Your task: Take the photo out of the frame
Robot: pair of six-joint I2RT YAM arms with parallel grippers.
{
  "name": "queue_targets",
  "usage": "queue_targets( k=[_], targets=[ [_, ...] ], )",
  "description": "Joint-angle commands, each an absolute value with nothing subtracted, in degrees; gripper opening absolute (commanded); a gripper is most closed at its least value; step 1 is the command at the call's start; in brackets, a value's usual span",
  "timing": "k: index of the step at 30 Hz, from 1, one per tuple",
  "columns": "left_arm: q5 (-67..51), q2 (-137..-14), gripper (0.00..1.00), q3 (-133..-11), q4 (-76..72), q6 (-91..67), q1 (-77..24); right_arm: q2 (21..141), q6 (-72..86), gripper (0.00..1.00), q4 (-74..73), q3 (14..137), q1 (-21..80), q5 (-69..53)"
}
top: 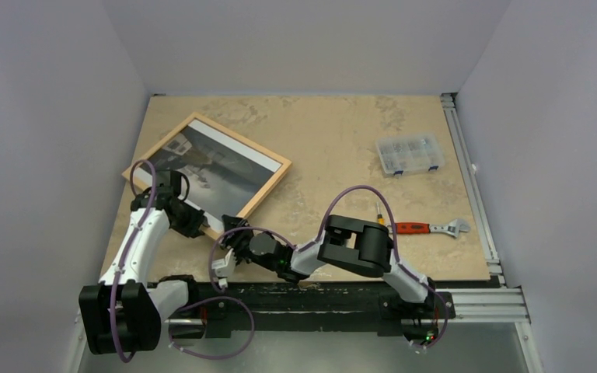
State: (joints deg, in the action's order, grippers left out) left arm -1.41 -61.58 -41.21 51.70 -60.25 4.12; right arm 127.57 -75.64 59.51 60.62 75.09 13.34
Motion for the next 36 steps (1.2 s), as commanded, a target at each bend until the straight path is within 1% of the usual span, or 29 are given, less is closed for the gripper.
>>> queue_targets(
  k=[1,3,4,5,6,8,10,13,16,18,20,22,24,28,32,36],
  targets=[
    [-4.3,-58.6,0.0,-41.1,50.4,-58.3,4.3,128.3,-76.4,0.4,61.3,65.1,74.9,14.6],
    [-4.1,-57.7,0.0,-41.2,50.7,-57.8,4.4,128.1,-75.5,0.29,60.3,65.8,74.9,15.1],
    [-3.5,-57.0,0.0,-41.3,51.2,-57.5,4.3,127.7,-74.7,0.26,59.5,65.9,74.9,15.2],
    [-2.6,-56.2,0.11,-41.6,51.7,-57.4,4.4,127.3,-73.9,0.24,59.0,65.7,74.9,15.3],
    [-1.8,-55.2,0.24,-41.9,52.0,-57.1,4.3,126.9,-73.0,0.21,58.7,65.5,75.0,15.2],
    [-0.4,-52.9,0.45,-42.6,53.0,-56.7,4.3,126.0,-71.9,0.15,57.4,65.1,75.1,15.4],
    [-0.2,-50.6,0.57,-43.8,53.9,-56.0,4.3,125.1,-70.9,0.1,56.6,64.4,75.2,16.0],
    [1.9,-47.4,0.68,-47.6,56.1,-54.3,4.3,122.9,-69.4,0.07,56.7,62.7,75.4,17.0],
    [2.7,-44.1,0.7,-53.3,56.9,-49.6,4.4,119.7,-66.4,0.06,54.2,61.0,75.8,17.8],
    [3.2,-41.0,0.72,-57.4,56.4,-45.6,4.4,116.8,-63.2,0.04,49.9,60.5,76.0,17.6],
    [1.2,-36.8,0.73,-59.8,53.5,-40.5,4.4,113.7,-60.1,0.0,45.7,60.4,76.2,16.9],
    [-1.4,-33.8,0.73,-61.3,51.2,-37.9,4.4,111.2,-57.1,0.0,43.1,60.1,76.3,16.9],
    [-3.8,-31.7,0.72,-62.5,49.9,-36.1,4.4,108.4,-55.0,0.0,41.2,59.2,76.5,16.6],
    [-7.0,-30.3,0.71,-66.1,50.6,-32.9,4.4,102.3,-48.7,0.0,38.0,57.6,76.7,17.4],
    [-6.5,-29.6,0.71,-68.8,51.9,-30.2,3.4,96.2,-36.6,0.0,31.9,58.1,76.7,16.4],
    [-4.4,-29.0,0.69,-68.4,50.9,-26.9,1.3,91.8,-25.0,0.0,28.1,57.8,76.8,12.0]
  ],
)
